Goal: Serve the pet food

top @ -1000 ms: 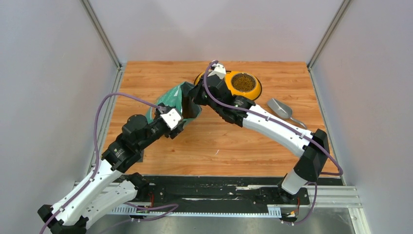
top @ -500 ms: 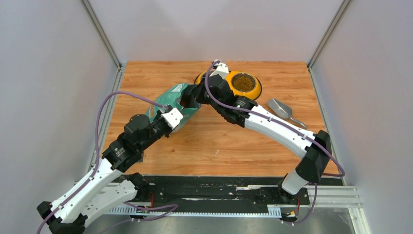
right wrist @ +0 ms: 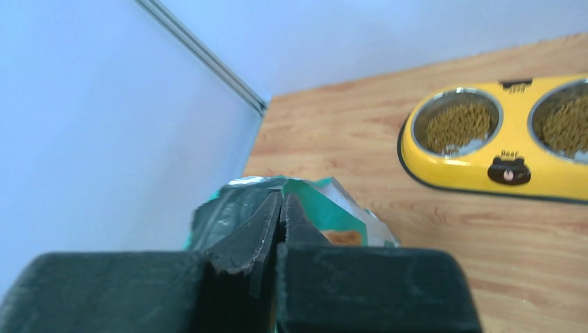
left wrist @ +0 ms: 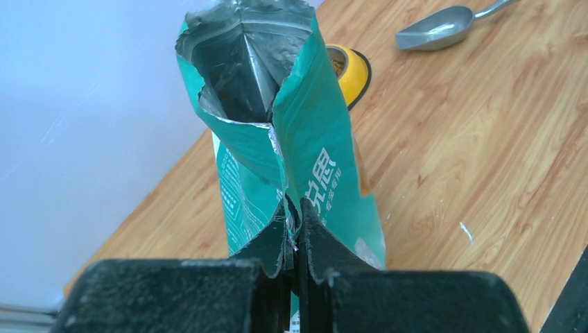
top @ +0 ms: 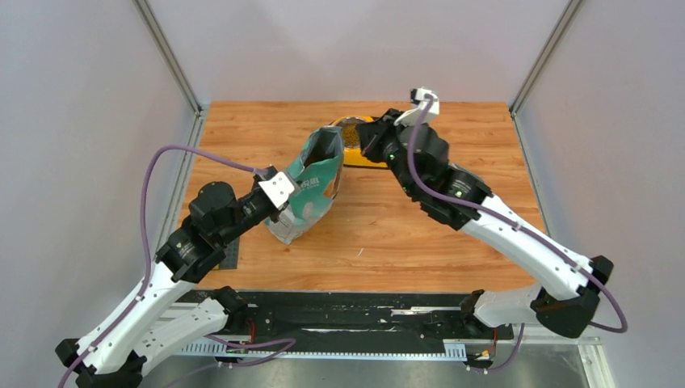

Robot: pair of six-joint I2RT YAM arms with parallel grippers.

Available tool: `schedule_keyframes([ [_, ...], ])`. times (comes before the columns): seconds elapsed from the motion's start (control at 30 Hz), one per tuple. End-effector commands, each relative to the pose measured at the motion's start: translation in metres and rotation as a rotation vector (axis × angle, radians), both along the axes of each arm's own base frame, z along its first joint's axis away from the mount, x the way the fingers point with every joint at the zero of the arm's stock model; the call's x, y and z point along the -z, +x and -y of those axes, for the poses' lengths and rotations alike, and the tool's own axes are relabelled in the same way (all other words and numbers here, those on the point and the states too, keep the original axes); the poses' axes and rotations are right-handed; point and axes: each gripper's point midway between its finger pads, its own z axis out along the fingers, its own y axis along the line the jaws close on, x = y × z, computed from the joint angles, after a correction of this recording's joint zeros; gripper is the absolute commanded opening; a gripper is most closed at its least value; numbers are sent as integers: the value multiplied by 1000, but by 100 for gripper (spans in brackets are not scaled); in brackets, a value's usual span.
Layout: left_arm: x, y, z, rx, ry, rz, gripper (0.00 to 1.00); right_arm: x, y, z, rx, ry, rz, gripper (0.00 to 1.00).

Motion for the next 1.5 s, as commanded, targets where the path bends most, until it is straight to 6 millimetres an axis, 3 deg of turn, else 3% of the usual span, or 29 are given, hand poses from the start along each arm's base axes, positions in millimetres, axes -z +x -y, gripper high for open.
schedule_keyframes([
  [0.0,-118,-6,-1,23,-239,299,0,-47,-14,29,7,23,131,0],
  [0.07,-117,1,-7,-32,-238,293,0,-57,-22,29,-60,-30,191,5],
  [0.13,-114,6,-14,-78,-230,285,0,-60,-23,32,-124,-82,238,29],
  [0.2,-114,9,-28,-153,-238,270,0,-57,-23,37,-192,-109,261,61],
  [0.23,-116,7,-35,-177,-248,273,0,-53,-21,40,-229,-115,263,72],
  [0.33,-118,5,-64,-297,-277,265,0,-34,-13,46,-372,-105,243,87],
  [0.43,-120,-10,-79,-307,-284,277,0,-12,-12,37,-578,-135,262,89],
  [0.57,-108,-23,-80,-262,-249,247,0,15,-20,5,-895,-203,344,90],
  [0.77,-91,-32,-83,-240,-188,203,0,38,1,-31,-1114,-199,406,92],
  [1.0,-80,-37,-80,-206,-136,174,0,40,-5,-63,-1365,-164,627,93],
  [1.2,-73,-38,-80,-204,-125,144,0,50,9,-99,-1407,-191,694,93],
  [1.47,-64,-42,-81,-207,-133,90,0,50,21,-117,-1520,-150,761,85],
])
